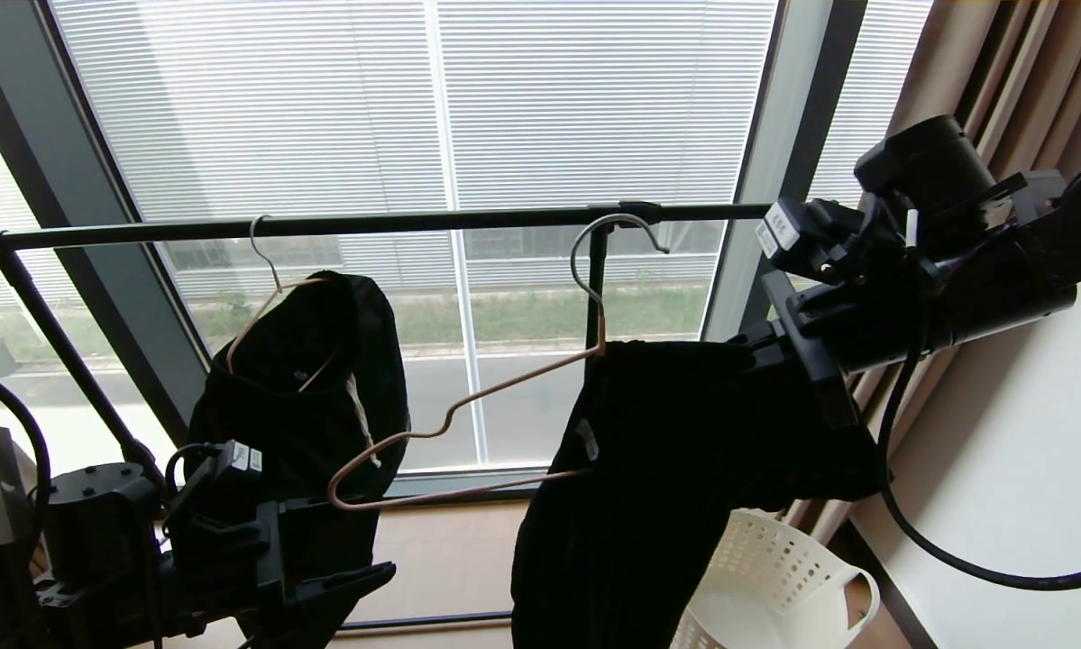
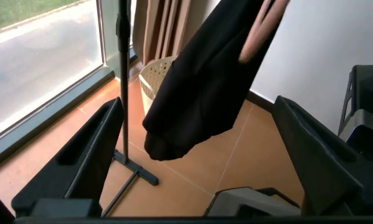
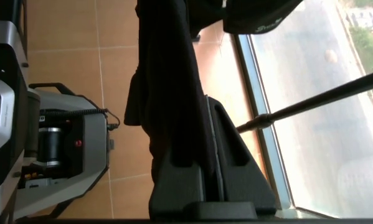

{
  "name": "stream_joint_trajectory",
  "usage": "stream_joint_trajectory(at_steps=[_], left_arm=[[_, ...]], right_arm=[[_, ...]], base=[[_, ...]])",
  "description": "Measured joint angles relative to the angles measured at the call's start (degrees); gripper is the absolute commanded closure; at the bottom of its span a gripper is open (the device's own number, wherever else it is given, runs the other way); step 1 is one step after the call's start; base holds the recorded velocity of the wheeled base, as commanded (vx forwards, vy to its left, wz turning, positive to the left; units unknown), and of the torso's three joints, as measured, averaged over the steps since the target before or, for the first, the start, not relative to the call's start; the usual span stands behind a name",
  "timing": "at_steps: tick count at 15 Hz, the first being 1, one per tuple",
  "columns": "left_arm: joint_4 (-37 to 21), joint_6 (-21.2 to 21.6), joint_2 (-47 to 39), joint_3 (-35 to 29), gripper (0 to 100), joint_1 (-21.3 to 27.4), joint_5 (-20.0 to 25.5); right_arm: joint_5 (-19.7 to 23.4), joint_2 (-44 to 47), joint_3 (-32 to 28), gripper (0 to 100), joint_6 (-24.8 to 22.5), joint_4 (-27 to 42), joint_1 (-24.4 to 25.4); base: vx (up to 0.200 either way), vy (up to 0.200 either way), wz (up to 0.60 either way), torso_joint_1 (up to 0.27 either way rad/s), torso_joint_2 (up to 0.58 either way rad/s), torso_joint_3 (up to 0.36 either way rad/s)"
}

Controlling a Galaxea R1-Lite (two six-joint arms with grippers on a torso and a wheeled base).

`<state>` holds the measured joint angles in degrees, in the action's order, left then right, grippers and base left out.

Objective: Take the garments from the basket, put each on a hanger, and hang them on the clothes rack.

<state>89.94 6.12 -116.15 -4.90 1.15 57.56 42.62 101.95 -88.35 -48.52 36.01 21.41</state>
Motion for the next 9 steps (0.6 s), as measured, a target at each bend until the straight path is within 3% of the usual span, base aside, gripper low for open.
stream_joint_trajectory(at_steps=[5, 9], left_arm=[[0.0, -0.2, -1.2, -0.5, 0, 2.2, 0.0], [0.0, -3.7, -2.0, -2.8, 0, 6.9, 0.0]], right_arm=[[2.9, -1.6, 0.1, 100, 0.6, 0.0, 0.7], [4.3, -2.2, -0.1, 100, 0.8, 0.0, 2.7]], base=[[0.000, 0.000, 0.00, 0.000, 0.00, 0.000], [0.000, 0.000, 0.00, 0.000, 0.00, 0.000]])
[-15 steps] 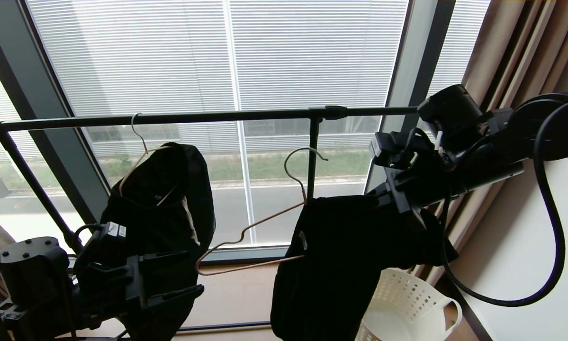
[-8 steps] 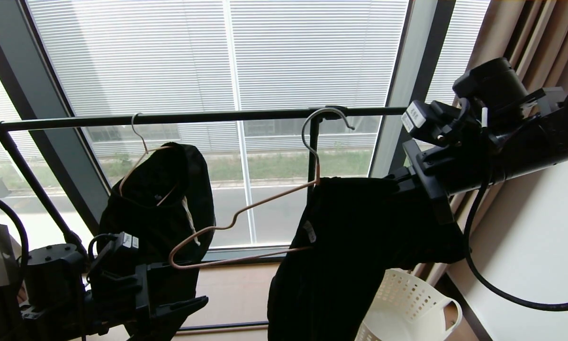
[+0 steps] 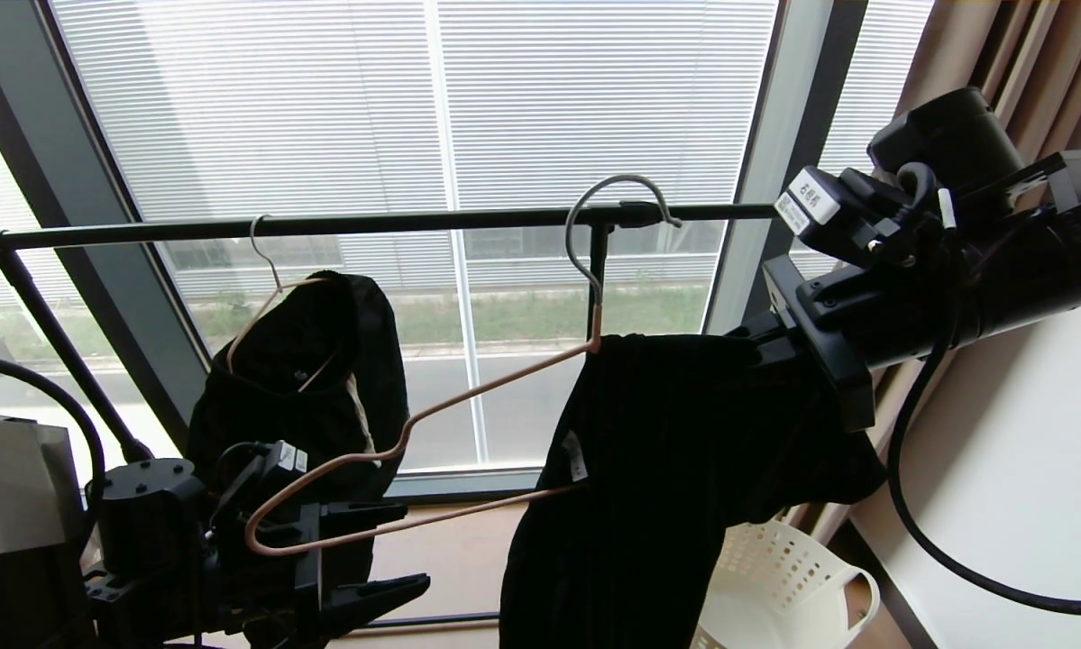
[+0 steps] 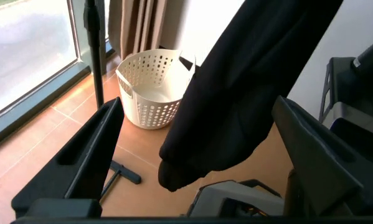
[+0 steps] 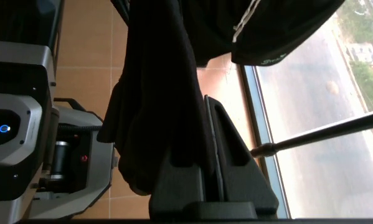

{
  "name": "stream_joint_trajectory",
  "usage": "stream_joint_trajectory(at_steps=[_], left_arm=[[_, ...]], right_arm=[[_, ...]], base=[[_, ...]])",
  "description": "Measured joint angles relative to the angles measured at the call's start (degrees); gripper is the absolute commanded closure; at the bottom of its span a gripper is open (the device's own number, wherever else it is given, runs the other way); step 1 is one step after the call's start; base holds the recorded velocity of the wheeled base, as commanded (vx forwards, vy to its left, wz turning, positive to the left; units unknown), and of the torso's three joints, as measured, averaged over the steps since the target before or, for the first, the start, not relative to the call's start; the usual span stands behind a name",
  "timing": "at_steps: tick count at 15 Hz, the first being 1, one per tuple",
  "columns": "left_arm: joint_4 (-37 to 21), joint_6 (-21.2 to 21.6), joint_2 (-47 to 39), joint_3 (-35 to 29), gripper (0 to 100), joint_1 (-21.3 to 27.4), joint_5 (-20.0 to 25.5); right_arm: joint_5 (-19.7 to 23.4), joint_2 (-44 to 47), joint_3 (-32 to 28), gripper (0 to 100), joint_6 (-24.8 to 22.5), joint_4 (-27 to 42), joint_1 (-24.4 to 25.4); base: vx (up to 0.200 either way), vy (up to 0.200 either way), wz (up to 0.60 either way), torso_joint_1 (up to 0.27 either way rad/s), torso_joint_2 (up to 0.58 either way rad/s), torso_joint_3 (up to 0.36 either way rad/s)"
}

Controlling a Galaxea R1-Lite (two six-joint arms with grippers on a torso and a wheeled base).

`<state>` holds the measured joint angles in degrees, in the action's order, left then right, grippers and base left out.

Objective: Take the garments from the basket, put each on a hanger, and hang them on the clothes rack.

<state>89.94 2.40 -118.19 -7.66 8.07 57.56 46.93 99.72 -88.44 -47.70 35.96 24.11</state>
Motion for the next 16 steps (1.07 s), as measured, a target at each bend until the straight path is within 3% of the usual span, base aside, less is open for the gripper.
stream_joint_trajectory(at_steps=[6, 16], left_arm=[[0.0, -4.5, 0.1, -3.7, 0, 5.4, 0.0], [0.0, -7.0, 0.6, -6.3, 0, 11.1, 0.0]], right_arm=[[1.5, -0.3, 0.1, 100, 0.0, -0.2, 0.5], [1.5, 0.0, -0.1, 100, 0.0, -0.6, 1.0]], base=[[0.000, 0.000, 0.00, 0.000, 0.00, 0.000], [0.000, 0.000, 0.00, 0.000, 0.00, 0.000]])
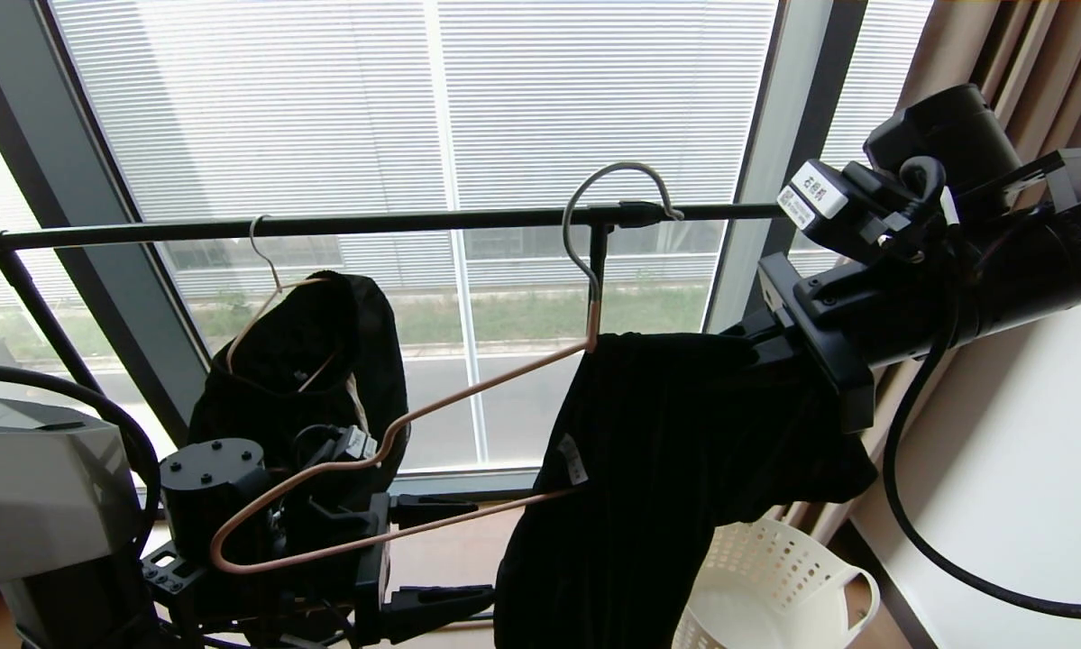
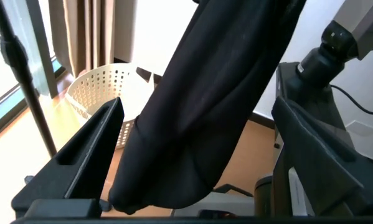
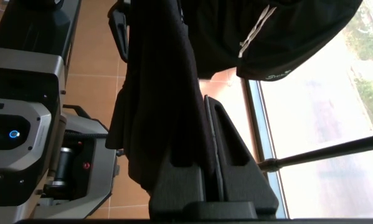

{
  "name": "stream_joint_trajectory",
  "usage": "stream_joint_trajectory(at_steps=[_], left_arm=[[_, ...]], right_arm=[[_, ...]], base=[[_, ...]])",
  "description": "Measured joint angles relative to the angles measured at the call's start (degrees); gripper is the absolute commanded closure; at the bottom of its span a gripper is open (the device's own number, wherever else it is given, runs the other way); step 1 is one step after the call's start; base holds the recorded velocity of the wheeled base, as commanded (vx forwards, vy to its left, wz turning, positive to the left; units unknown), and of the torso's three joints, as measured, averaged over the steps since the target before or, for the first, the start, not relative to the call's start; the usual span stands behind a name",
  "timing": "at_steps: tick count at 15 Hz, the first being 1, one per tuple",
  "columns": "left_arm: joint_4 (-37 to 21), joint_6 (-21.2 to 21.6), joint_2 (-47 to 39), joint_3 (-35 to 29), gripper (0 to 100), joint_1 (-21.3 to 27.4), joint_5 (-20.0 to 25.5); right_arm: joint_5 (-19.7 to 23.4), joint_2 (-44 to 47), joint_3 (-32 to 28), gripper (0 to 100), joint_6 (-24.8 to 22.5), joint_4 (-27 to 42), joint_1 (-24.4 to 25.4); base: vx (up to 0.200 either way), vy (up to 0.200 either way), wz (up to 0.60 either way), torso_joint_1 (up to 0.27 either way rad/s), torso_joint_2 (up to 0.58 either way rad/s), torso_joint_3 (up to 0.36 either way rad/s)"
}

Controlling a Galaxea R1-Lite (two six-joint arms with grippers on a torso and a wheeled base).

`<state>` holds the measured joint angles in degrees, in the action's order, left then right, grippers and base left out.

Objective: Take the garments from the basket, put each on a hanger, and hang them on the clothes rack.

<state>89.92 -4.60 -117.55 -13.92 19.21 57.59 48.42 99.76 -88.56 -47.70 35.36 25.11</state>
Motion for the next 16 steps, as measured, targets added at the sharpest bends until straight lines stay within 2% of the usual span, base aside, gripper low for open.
stream_joint_trajectory(at_steps=[7, 12, 13, 16], left_arm=[[0.0, -2.5, 0.0, -2.3, 0, 1.9, -0.1], [0.0, -2.6, -0.3, -3.2, 0, 2.7, -0.1], [0.0, -2.9, -0.6, -3.4, 100, 2.8, -0.1], [0.0, -3.0, -0.9, -3.5, 100, 2.8, -0.1]], right_arm=[[1.0, 0.1, 0.0, 100, 0.1, -0.3, 1.1], [2.1, -0.1, 0.0, 100, 0.4, -0.3, 1.5], [2.1, -0.1, 0.0, 100, 0.4, -0.3, 1.9], [2.1, -0.1, 0.0, 100, 0.5, -0.3, 2.3]], base=[[0.000, 0.000, 0.00, 0.000, 0.00, 0.000], [0.000, 0.000, 0.00, 0.000, 0.00, 0.000], [0.000, 0.000, 0.00, 0.000, 0.00, 0.000], [0.000, 0.000, 0.00, 0.000, 0.00, 0.000]])
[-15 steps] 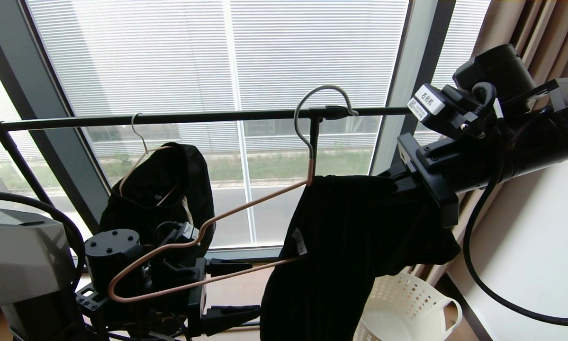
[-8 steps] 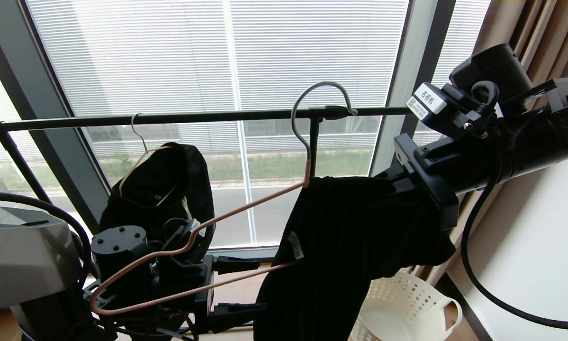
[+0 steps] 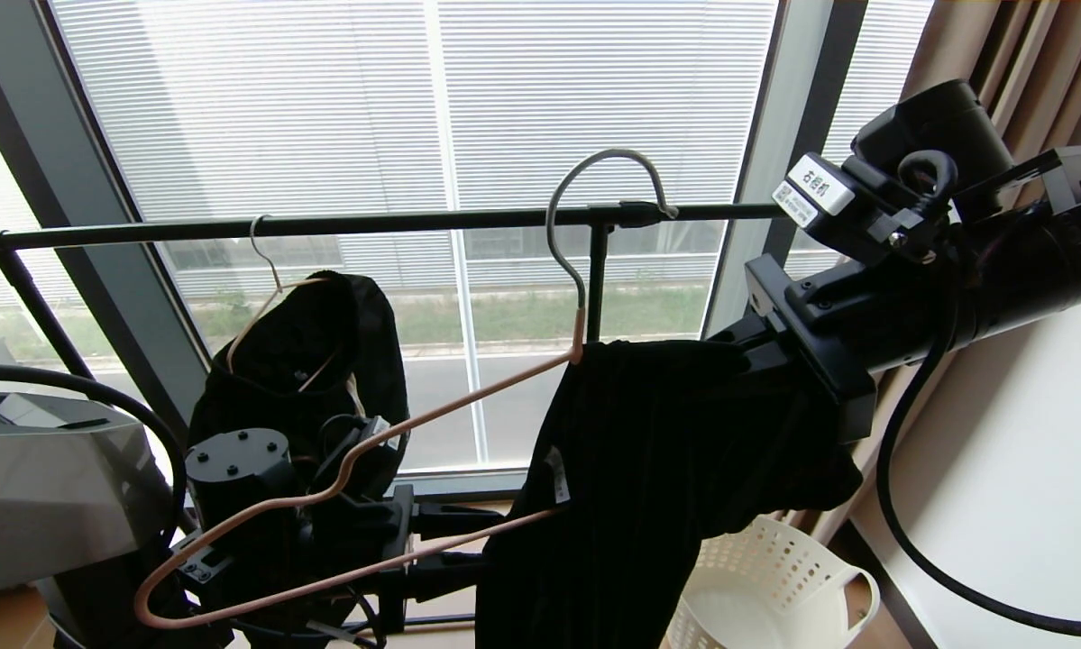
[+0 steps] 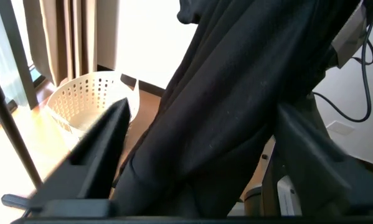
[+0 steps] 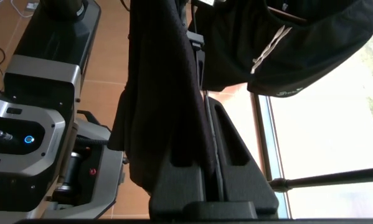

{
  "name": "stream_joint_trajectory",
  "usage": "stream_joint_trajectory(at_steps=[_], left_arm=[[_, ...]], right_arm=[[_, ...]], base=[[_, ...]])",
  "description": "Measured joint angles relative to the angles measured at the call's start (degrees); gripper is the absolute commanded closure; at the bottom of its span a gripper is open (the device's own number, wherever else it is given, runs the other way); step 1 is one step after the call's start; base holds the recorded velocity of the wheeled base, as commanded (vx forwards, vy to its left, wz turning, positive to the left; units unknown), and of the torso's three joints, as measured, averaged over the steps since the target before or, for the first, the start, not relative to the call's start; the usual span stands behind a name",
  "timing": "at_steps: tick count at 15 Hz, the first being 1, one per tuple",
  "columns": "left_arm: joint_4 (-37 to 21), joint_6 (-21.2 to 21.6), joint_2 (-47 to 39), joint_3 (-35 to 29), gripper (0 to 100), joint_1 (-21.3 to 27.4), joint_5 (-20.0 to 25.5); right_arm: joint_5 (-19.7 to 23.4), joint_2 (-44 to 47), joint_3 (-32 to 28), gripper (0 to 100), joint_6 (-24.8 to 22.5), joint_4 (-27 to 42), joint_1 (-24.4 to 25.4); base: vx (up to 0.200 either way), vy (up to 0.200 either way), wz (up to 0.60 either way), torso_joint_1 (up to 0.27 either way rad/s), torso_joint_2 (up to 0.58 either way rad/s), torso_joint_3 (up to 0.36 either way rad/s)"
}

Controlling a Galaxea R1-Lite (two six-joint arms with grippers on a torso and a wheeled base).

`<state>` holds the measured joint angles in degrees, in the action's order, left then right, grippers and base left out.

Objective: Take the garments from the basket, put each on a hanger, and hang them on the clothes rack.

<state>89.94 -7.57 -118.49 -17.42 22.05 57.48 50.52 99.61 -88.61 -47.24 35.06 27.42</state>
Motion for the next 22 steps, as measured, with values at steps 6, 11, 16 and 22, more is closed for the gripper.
stream_joint_trajectory(at_steps=[6, 11, 16, 22], left_arm=[[0.0, 0.0, 0.0, 0.6, 100, -2.0, 0.0], [0.0, 0.1, 0.4, 0.7, 100, -6.3, 0.0], [0.0, 0.0, 0.7, 0.2, 100, -8.1, 0.0], [0.0, -0.1, 0.7, -0.9, 100, -9.8, 0.0]], right_arm=[[-0.1, -0.4, 0.7, 100, -0.1, 0.0, -0.7], [-0.3, -1.7, 5.0, 100, -0.1, -4.1, -6.4], [-1.8, -2.1, 9.0, 100, -0.1, -11.6, -11.2], [-3.9, -0.7, 13.1, 100, 0.3, -21.9, -15.5]], base=[[0.000, 0.000, 0.00, 0.000, 0.00, 0.000], [0.000, 0.000, 0.00, 0.000, 0.00, 0.000], [0.000, 0.000, 0.00, 0.000, 0.00, 0.000], [0.000, 0.000, 0.00, 0.000, 0.00, 0.000]])
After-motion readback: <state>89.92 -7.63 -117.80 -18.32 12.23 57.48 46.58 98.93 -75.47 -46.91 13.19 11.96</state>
